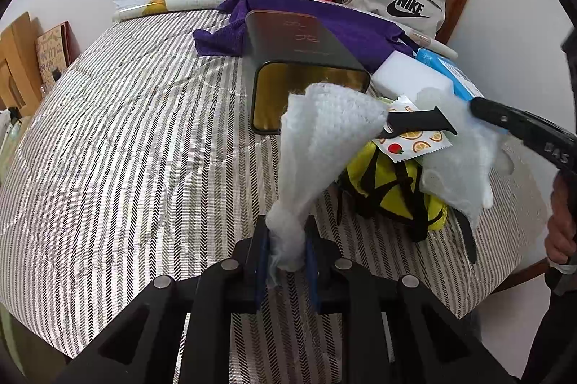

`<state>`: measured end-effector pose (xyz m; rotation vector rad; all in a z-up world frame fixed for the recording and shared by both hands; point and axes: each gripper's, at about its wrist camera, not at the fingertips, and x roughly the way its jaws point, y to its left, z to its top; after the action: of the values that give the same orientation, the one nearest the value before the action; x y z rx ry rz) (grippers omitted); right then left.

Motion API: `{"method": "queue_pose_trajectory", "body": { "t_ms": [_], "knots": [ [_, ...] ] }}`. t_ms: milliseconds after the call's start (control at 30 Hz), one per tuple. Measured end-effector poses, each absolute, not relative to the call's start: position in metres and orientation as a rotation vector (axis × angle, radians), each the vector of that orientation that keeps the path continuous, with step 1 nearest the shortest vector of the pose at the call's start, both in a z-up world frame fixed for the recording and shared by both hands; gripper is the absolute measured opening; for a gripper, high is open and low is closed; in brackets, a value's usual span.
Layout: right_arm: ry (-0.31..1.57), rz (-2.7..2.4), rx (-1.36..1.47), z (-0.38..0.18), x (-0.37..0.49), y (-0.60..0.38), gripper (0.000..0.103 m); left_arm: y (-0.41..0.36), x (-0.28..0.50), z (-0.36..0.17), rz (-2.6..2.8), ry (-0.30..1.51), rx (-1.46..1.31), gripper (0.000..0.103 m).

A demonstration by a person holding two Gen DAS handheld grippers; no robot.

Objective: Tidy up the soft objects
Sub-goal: 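Grasp the clear mesh drawstring bag with the right gripper while the left holds the white cloth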

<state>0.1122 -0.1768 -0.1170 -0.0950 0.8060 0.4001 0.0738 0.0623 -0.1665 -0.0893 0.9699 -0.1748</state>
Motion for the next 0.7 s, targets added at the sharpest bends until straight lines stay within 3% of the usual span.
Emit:
{"method": "queue_pose_trajectory", "body": {
  "t_ms": [533, 633, 667, 700],
  "knots": [
    [0.849, 0.214, -0.035, -0.117, 0.068, -0.262, 0.005, 0.058, 0.073, -0.166, -0.141, 0.978, -0.075, 0.018],
    [0.912, 0.171, 0.018, -0.136, 0.073, -0.287, 0.009, 0.057, 0.073, -0.166, -0.133, 0.981, -0.071, 0.018],
    [0.926, 0.168, 0.037, -0.142, 0.074, -0.293, 0.015, 0.057, 0.074, -0.166, -0.130, 0.983, -0.068, 0.018],
    [0.943, 0.185, 0.052, -0.147, 0.075, -0.298, 0.029, 0.056, 0.074, -0.166, -0.128, 0.984, -0.066, 0.018]
  ]
}}
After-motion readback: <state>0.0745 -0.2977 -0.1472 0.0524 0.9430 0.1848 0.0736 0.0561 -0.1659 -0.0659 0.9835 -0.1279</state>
